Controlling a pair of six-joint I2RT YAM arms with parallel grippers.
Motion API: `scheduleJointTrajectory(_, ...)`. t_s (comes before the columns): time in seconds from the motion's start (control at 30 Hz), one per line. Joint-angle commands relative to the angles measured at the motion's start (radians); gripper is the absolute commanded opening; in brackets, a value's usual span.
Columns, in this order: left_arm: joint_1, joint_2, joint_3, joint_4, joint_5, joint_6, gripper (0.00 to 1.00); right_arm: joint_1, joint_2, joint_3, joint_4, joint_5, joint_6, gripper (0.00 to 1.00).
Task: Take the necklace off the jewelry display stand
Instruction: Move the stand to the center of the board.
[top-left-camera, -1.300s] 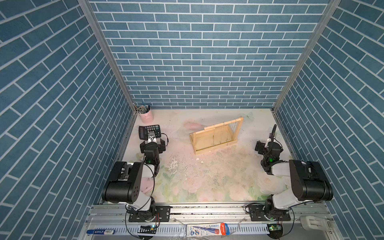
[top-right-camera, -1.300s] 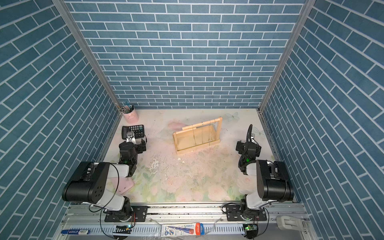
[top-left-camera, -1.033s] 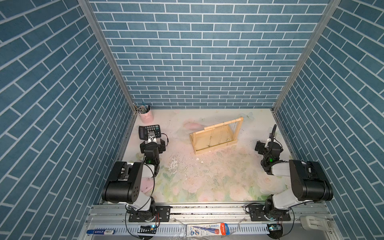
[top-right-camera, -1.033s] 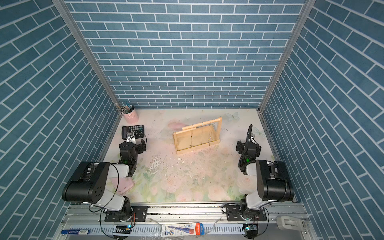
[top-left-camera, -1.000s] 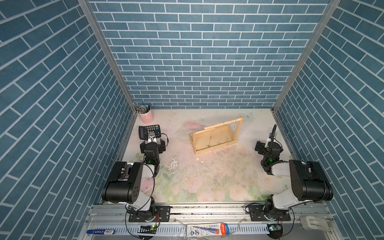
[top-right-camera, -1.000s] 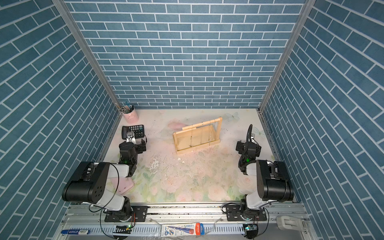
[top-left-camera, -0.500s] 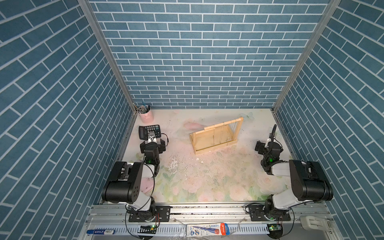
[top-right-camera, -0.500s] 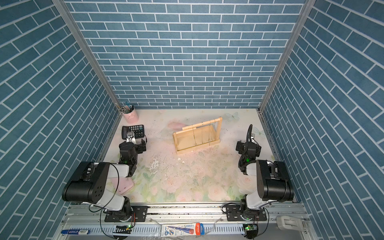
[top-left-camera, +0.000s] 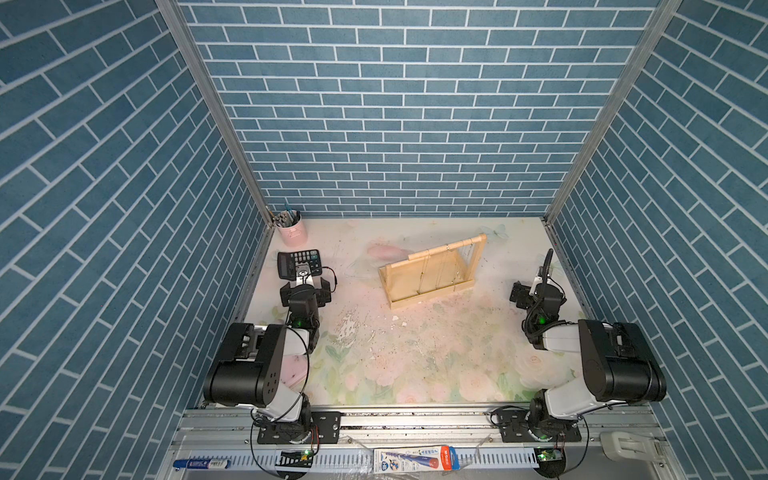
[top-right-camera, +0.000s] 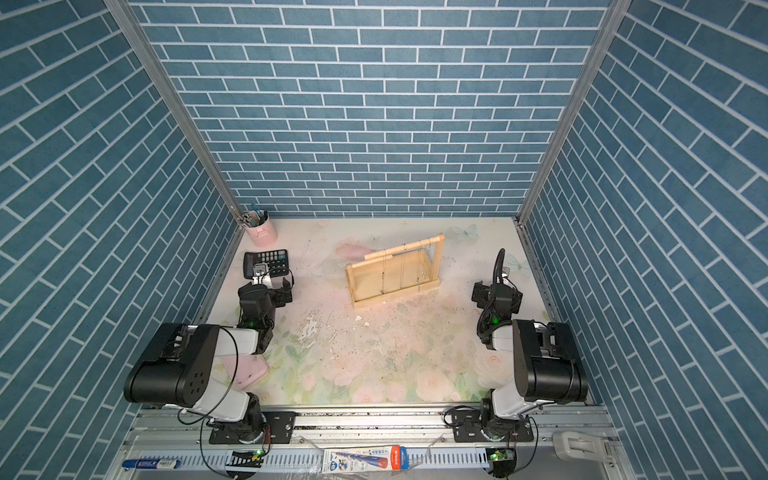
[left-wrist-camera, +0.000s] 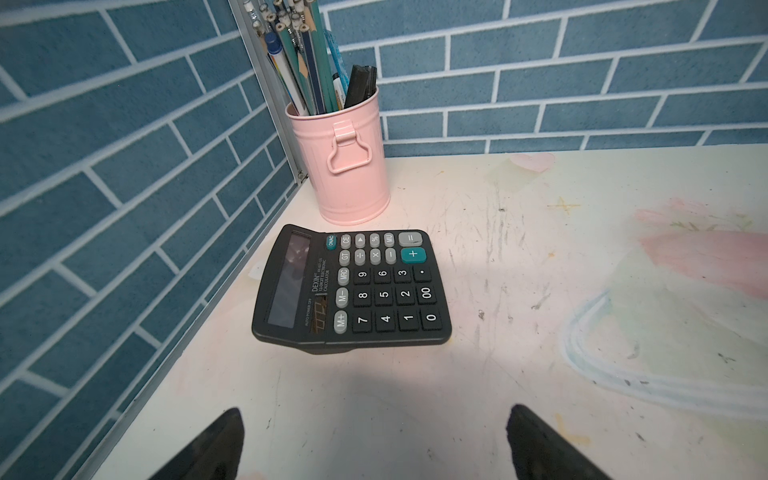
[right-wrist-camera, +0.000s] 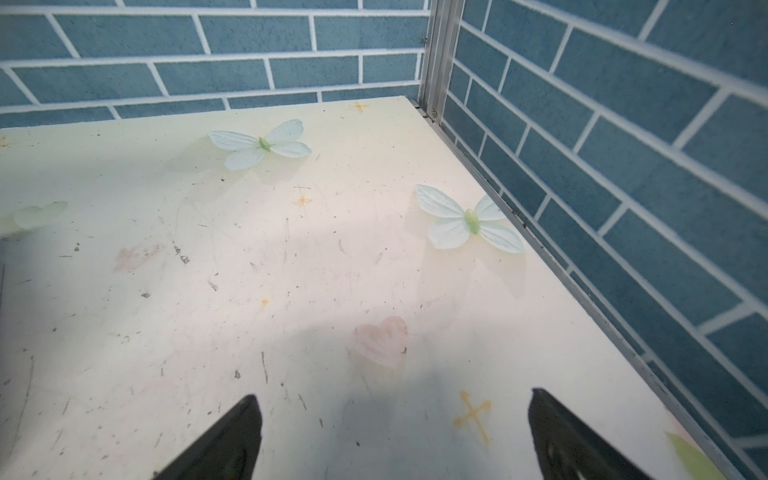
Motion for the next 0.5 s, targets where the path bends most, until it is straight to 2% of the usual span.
scheduleJointTrajectory(0.0,-0.003,0.006,0.015,-0.017,0.000,0.007,0.99,-0.002,-0.006,0.016,0.010,0.012,0.018,0.99)
scheduleJointTrajectory(0.1,-0.027,-0.041,-0.020,0.001,-0.068,0.010,0.99,0.002,-0.033,-0.012,0.039,0.017,0.014,0.99)
scheduleJointTrajectory(0.13,-0.041,-0.055,-0.055,0.078,-0.077,0.037,0.99,0.002,-0.049,-0.024,0.055,0.012,0.005,0.99)
scheduleJointTrajectory(0.2,-0.120,-0.136,-0.069,0.058,-0.259,0.077,0.99,0.024,-0.168,0.004,-0.078,0.149,0.028,0.99)
scheduleJointTrajectory(0.27,-0.167,-0.260,-0.048,-0.063,-0.284,0.112,0.99,0.020,-0.309,0.041,-0.245,0.208,0.079,0.99)
scheduleJointTrajectory(0.3,-0.177,-0.322,-0.022,-0.149,-0.312,0.049,0.99,0.020,-0.365,0.048,-0.283,0.216,0.103,0.99)
scheduleJointTrajectory(0.37,-0.177,-0.427,0.046,-0.390,-0.297,-0.106,0.99,0.020,-0.441,0.054,-0.326,0.200,0.147,0.99)
scheduleJointTrajectory(0.47,-0.177,-0.507,0.167,-0.708,-0.299,-0.382,0.99,0.019,-0.522,0.062,-0.423,0.240,0.298,0.99)
